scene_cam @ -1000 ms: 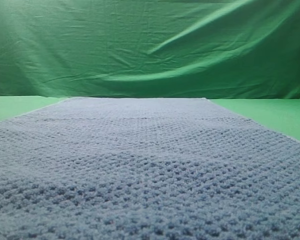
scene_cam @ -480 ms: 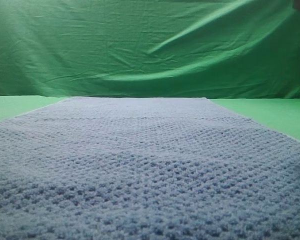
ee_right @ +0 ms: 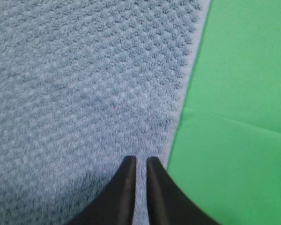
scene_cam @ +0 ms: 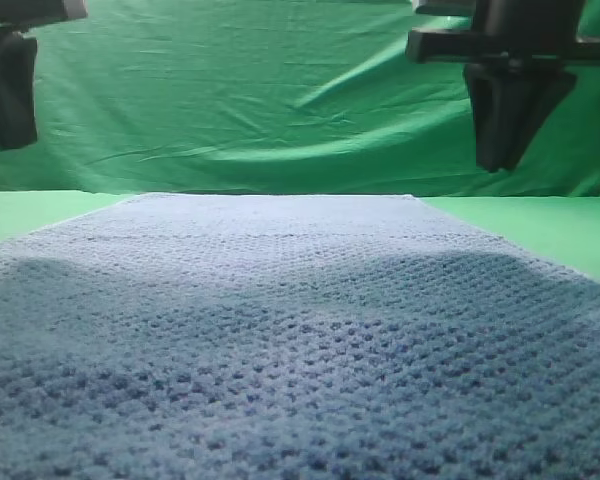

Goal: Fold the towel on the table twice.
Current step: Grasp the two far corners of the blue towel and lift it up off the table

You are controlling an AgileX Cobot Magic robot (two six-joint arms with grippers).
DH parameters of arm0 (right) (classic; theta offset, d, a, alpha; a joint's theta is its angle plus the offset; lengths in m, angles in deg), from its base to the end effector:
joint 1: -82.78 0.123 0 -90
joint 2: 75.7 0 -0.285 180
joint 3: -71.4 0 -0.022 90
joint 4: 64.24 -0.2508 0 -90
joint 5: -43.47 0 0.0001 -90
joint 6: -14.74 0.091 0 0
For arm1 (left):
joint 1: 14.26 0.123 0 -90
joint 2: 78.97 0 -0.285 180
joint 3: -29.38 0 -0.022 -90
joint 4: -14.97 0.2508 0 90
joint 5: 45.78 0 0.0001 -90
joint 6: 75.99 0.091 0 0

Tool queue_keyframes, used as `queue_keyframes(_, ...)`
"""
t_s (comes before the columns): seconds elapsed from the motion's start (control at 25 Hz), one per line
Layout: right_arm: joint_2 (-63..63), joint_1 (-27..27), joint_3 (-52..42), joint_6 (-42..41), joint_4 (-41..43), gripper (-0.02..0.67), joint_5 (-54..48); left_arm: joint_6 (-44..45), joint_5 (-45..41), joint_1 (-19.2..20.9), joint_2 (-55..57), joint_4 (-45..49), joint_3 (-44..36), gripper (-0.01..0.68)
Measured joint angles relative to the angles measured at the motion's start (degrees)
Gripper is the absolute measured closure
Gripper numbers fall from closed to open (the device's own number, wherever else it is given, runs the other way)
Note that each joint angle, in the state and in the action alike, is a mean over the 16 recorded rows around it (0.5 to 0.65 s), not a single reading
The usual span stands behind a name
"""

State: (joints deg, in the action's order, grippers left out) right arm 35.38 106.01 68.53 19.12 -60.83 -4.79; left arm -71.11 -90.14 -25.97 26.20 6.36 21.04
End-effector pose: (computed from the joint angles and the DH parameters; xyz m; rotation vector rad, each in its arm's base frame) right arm 0.3401 0.1416 0.2207 -0.5086 2.7819 0.0361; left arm 0.3386 -0.0799 0.2345 0.2787 2.7429 -0.2057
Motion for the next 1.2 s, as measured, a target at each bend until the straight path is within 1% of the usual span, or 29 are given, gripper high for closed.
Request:
queue_keyframes(0.24,4.7,0.0,2.9,1.3,0.0,0.208,1.8,-1.5,1.3,0.0,4.9,1.2,1.9,0.229)
queue_keyframes(0.32,5.6,0.0,3.3,1.7,0.0,0.137,2.6,-2.4,1.7,0.0,6.0,1.9,2.1,0.153)
queue_keyframes(0.4,6.4,0.0,3.6,2.1,0.0,0.075,3.3,-3.4,2.3,0.0,6.9,2.7,2.2,0.091)
queue_keyframes(0.48,7.2,0.0,3.8,2.6,0.0,0.028,4.2,-4.4,2.8,0.0,7.8,3.5,2.3,0.048)
queue_keyframes(0.52,7.6,0.0,3.8,2.8,0.0,0.012,4.6,-4.9,3.0,0.0,8.3,4.0,2.5,0.036)
queue_keyframes(0.6,8.3,0.0,3.8,3.3,0.0,0.003,5.4,-5.7,3.5,0.0,9.2,4.9,2.8,0.028)
queue_keyframes(0.88,11.2,-0.1,4.0,4.5,0.0,0.003,7.6,-7.4,5.0,0.0,12.7,7.0,4.4,0.029)
queue_keyframes(1.2,12.9,-0.4,4.3,5.6,0.1,0.003,9.0,-8.2,5.4,0.0,15.3,7.4,6.2,0.029)
